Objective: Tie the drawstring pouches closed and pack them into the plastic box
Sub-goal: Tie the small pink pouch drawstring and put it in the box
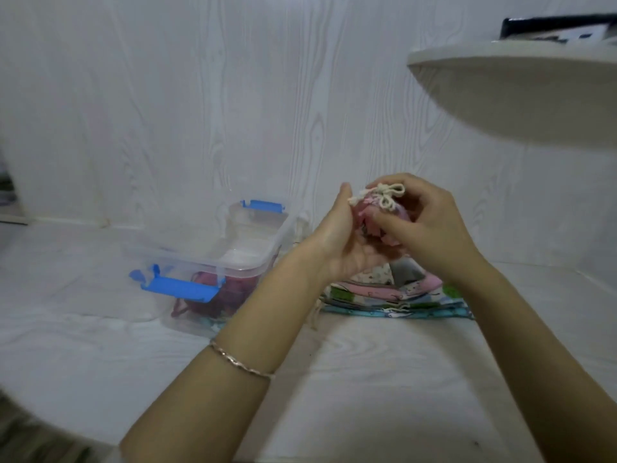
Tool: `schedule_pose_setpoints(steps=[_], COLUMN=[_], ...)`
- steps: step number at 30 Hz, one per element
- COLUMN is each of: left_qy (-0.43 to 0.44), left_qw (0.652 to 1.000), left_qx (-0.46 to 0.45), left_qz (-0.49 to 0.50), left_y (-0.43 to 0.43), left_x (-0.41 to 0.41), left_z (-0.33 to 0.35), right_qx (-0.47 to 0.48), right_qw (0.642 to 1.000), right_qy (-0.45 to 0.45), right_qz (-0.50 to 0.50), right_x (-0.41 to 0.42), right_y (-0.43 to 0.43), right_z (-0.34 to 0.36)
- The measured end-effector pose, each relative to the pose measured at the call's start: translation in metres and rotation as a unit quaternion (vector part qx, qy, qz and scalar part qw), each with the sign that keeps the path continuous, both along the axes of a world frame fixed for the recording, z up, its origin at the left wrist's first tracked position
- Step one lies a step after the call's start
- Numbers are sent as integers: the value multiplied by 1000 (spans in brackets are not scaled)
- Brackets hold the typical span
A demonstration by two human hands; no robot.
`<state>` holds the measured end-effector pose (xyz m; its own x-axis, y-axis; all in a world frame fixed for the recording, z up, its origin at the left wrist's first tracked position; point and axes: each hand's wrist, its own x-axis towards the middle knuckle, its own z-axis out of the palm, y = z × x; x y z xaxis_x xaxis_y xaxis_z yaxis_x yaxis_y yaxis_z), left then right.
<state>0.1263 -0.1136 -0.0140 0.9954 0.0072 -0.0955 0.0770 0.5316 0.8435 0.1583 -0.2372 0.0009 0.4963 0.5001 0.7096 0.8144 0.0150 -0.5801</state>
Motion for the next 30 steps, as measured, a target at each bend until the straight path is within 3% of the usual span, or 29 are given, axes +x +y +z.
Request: schedule_pose_setpoints(steps=[7,11,15,20,22,23,26,28,30], left_qy=[-45,39,112,144,168,192,241,257,270], left_qw=[985,971,970,977,976,958,812,744,685], left_qx=[63,121,102,12,73,176,514,611,676], left_qz=[157,202,192,156,119,117,135,83,8], left_y=[72,124,162,186,185,184,187,193,192], left_x=[-36,-50,-45,-29,-35,-40,-52,-52,-51], left_z=[69,70,49,26,25,26,32,31,27], right_qx=[26,-2,-76,-138,-203,-250,-455,-519,-484], right_qw=[996,987,975,981,975,965,883,835,847], right_qy=[-4,88,163,102,36,3,-30,56,104], right_qz=[83,136,133,92,84,82,109,174,194], right_x=[-11,6,27,42,40,37,20,12,15], right_y=[70,125,172,200,204,203,197,192,196], right_z=[58,56,35,19,10,5,-4,4,15])
